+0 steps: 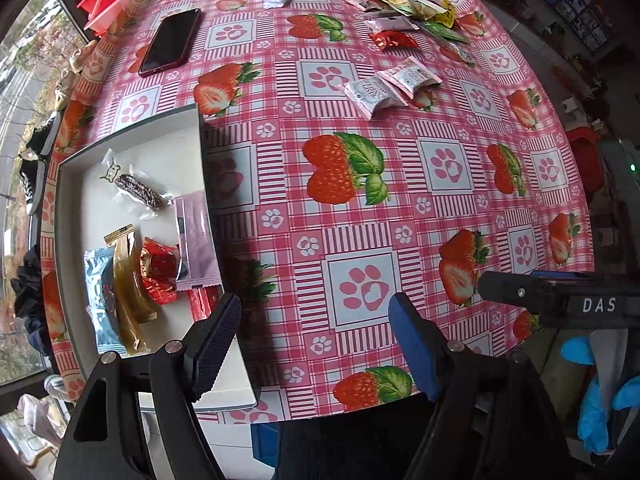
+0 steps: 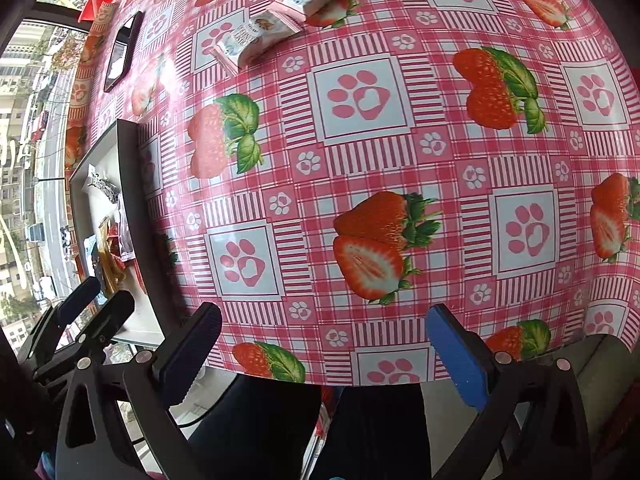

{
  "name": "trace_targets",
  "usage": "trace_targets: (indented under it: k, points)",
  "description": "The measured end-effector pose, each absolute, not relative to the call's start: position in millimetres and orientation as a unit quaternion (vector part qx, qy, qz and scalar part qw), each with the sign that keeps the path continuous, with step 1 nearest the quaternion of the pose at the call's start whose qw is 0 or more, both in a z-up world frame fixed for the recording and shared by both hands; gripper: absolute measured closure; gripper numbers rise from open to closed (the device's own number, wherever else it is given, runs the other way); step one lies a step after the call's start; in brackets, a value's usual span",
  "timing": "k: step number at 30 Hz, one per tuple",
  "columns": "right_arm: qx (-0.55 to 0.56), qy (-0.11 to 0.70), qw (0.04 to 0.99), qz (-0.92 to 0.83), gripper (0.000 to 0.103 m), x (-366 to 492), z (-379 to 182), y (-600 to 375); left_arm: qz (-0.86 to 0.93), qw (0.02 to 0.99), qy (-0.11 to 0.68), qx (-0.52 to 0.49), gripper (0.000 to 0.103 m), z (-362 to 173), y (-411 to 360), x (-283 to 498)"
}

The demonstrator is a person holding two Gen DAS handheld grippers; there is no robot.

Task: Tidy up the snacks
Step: 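Move both grippers from the tray toward the two white cranberry packs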

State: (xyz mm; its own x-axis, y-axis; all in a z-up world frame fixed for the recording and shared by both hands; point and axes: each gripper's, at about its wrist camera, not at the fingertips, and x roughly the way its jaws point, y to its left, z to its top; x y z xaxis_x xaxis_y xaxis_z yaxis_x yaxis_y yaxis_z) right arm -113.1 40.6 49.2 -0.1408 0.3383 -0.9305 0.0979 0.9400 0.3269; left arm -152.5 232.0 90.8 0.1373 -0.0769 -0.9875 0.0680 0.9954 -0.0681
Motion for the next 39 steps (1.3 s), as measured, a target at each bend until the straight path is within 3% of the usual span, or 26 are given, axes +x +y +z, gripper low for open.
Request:
trace_targets:
  k: [5,23,39]
  points:
    - [0.166,0.739,0.647,0.08,0.0,-109.4,41.1,25.3,-0.069,0.748,0.659,0.048,0.023,74.2,218.9,-141.5]
    - [0.162,0.778,0.606,0.047,0.0,-113.6,27.7,-54.5,-0.072,0.749,0.658,0.017,0.023,86.2,172.5,-143.4]
    - [0.183,0.766,0.616,0.031,0.0,-31.0,13.3,-29.8,-0.028,0.748,0.664,-0.001,0.022,68.9,247.3,-101.3]
